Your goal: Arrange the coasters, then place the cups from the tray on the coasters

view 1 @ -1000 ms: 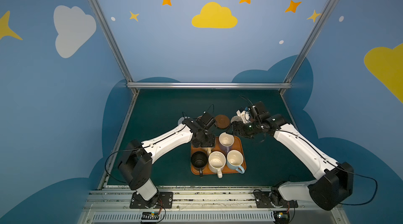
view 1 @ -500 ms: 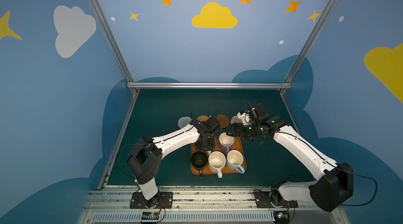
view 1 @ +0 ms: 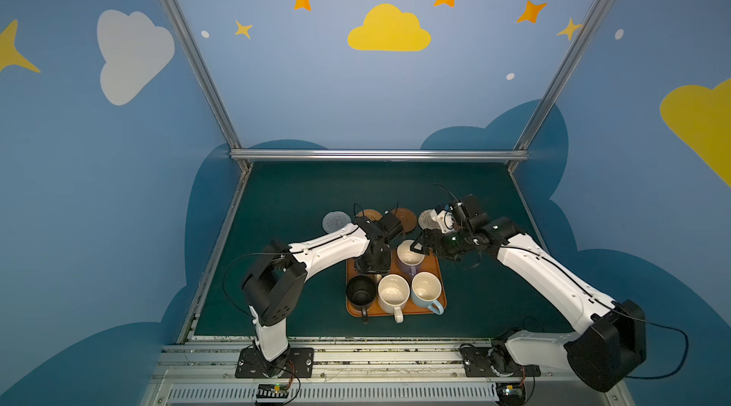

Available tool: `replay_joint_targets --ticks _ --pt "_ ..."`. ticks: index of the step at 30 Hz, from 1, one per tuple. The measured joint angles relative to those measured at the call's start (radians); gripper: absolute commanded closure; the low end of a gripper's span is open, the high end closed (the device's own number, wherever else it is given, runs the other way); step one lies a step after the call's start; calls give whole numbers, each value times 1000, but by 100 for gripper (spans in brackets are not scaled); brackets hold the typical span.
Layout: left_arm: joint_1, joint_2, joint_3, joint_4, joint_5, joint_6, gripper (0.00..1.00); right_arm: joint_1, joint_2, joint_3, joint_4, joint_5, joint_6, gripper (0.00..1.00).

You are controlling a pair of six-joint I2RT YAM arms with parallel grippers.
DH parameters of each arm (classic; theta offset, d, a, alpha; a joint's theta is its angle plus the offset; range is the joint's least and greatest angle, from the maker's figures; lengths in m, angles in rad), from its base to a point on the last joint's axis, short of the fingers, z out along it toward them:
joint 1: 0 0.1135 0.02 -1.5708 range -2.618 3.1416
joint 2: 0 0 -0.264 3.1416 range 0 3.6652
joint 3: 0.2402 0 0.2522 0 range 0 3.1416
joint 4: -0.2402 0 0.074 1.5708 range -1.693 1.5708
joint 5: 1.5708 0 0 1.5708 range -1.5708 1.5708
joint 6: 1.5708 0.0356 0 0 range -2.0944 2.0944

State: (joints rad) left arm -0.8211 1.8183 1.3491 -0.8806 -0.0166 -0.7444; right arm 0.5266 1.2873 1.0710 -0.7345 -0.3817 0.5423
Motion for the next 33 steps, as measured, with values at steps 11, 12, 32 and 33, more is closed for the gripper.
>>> replay_joint_targets --ticks 11,12,32,33 --pt "-1 37 19 -12 10 4 64 6 -7 -15 21 0 14 11" --pt "-1 42 24 -18 13 4 65 6 -7 -15 21 0 15 11" --pt "-9 11 5 -2 -10 8 91 43 -53 -39 47 26 17 12" --pt "-10 10 3 -1 -13 8 92 49 -56 -39 50 27 15 12"
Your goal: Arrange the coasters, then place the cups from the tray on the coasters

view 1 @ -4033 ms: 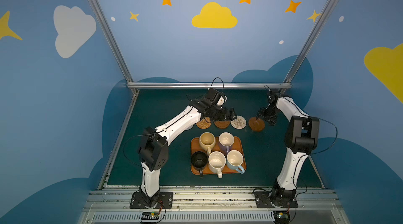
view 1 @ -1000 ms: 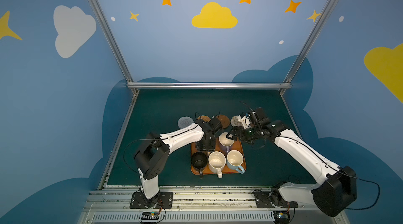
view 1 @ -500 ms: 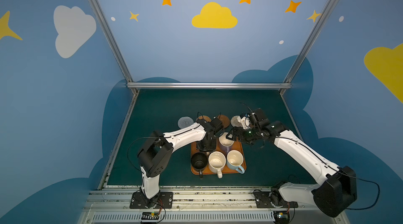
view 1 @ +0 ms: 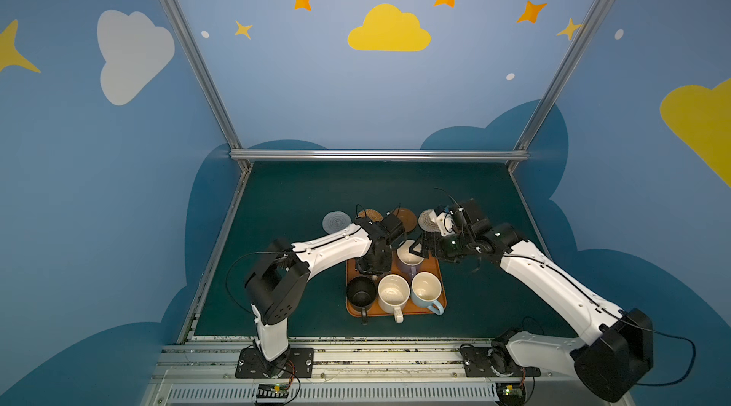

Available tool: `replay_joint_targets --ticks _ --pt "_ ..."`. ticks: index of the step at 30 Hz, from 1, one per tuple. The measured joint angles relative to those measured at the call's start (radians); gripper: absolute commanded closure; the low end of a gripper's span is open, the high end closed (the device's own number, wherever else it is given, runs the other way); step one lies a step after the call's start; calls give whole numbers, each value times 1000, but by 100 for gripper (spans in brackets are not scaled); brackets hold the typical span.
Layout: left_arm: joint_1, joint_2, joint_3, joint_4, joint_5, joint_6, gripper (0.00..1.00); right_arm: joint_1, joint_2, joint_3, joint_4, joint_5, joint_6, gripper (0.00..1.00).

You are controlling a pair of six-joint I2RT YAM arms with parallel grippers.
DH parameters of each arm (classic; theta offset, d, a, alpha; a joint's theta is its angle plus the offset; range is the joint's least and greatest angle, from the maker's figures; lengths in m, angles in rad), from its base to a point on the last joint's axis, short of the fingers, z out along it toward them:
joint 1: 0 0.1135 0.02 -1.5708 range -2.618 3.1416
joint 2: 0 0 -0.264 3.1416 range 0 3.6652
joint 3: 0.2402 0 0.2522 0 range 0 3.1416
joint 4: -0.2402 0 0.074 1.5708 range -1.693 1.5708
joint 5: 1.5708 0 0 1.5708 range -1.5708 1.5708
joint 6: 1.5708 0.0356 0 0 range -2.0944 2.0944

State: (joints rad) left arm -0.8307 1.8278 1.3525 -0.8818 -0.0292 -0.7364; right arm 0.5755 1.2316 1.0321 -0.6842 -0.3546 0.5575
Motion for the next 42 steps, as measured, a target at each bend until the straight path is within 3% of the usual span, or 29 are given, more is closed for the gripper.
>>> replay_joint_targets --ticks 4,23,42 --pt "-1 -15 0 5 -23 7 97 21 -3 0 15 9 -13 12" --pt "14 -142 -16 26 -110 29 97 69 0 24 92 18 -59 12" --pt "256 -251 37 40 -79 163 97 193 222 269 159 89 -90 9"
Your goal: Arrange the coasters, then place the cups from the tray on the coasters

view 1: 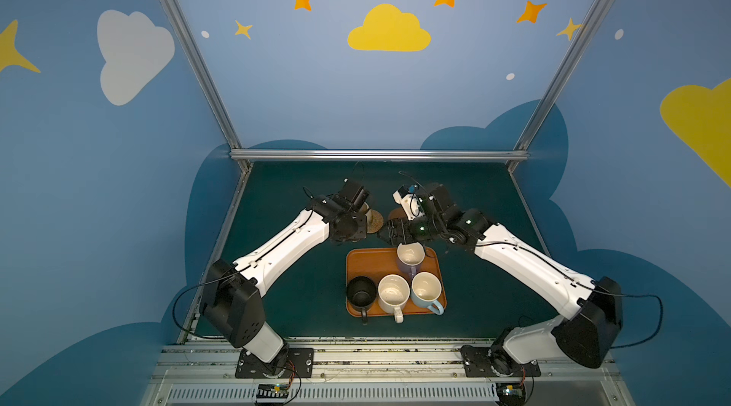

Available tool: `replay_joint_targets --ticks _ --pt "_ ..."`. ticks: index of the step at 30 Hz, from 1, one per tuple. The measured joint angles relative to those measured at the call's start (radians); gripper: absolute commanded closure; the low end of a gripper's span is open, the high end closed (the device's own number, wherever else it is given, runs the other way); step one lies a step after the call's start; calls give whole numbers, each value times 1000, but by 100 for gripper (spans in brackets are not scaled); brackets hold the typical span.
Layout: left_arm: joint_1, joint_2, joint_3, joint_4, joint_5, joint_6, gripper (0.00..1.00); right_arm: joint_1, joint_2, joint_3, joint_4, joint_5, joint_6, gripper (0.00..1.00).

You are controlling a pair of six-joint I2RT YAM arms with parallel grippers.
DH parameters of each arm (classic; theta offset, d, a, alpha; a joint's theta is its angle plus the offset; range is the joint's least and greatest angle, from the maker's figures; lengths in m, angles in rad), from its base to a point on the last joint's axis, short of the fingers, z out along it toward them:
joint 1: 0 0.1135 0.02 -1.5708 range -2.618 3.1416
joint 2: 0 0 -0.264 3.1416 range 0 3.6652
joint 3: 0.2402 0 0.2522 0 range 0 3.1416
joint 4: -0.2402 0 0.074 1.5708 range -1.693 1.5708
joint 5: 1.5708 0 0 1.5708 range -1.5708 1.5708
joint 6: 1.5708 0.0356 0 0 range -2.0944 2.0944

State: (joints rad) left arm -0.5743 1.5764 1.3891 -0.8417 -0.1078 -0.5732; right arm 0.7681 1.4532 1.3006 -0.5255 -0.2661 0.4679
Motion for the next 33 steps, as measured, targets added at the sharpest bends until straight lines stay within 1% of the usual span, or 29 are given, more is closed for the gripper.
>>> replay_joint_targets --ticks 8,15,20,25,33 --pt "100 -14 -50 93 7 114 97 4 126 142 13 0 -5 9" --pt "170 -26 -141 186 38 179 97 4 208 210 23 1 -6 9" --pt "217 -26 -194 255 61 202 97 -3 288 269 25 1 -23 10" --pt "237 -18 -215 290 72 211 97 -13 338 312 25 -6 -28 10" --pt "235 37 -215 332 64 238 97 -21 400 354 23 -13 -28 10"
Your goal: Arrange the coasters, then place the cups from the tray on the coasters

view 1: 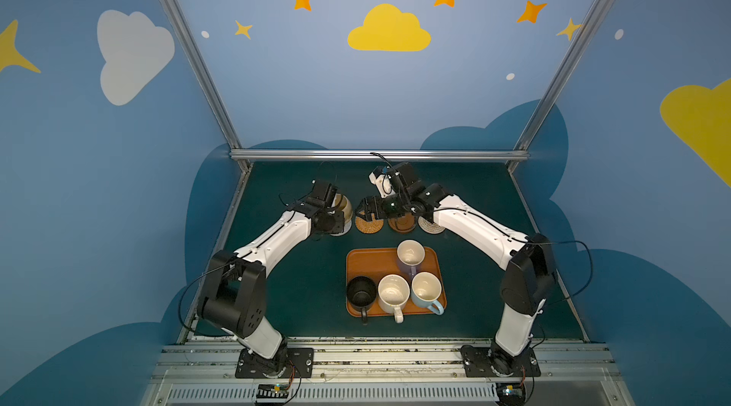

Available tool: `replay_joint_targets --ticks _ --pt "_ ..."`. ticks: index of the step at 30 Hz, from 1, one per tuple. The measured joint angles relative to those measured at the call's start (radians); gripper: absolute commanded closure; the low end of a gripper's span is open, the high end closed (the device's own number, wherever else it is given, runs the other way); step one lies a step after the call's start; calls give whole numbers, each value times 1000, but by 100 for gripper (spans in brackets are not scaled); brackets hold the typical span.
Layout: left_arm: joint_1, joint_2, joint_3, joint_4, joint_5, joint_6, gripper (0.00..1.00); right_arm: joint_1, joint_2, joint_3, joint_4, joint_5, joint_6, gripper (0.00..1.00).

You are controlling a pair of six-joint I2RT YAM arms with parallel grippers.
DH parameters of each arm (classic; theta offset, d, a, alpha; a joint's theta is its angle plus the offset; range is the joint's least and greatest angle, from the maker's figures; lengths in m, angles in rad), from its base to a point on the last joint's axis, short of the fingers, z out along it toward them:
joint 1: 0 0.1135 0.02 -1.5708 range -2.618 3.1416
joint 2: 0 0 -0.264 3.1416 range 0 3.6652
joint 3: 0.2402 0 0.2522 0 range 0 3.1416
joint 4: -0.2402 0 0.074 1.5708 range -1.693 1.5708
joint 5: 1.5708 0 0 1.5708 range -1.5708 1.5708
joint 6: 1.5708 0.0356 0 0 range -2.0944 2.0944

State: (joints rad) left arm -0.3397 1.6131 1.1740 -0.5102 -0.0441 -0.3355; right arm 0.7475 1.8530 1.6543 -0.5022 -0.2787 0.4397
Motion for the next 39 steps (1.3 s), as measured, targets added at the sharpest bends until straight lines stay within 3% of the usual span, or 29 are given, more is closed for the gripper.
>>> replay_joint_targets --ticks 34,39 --pt "-2 113 -41 110 -54 -14 96 -9 32 16 -11 -42 10 10" --pt "-3 111 -54 126 -44 -26 89 -9 32 16 -11 -57 17 10"
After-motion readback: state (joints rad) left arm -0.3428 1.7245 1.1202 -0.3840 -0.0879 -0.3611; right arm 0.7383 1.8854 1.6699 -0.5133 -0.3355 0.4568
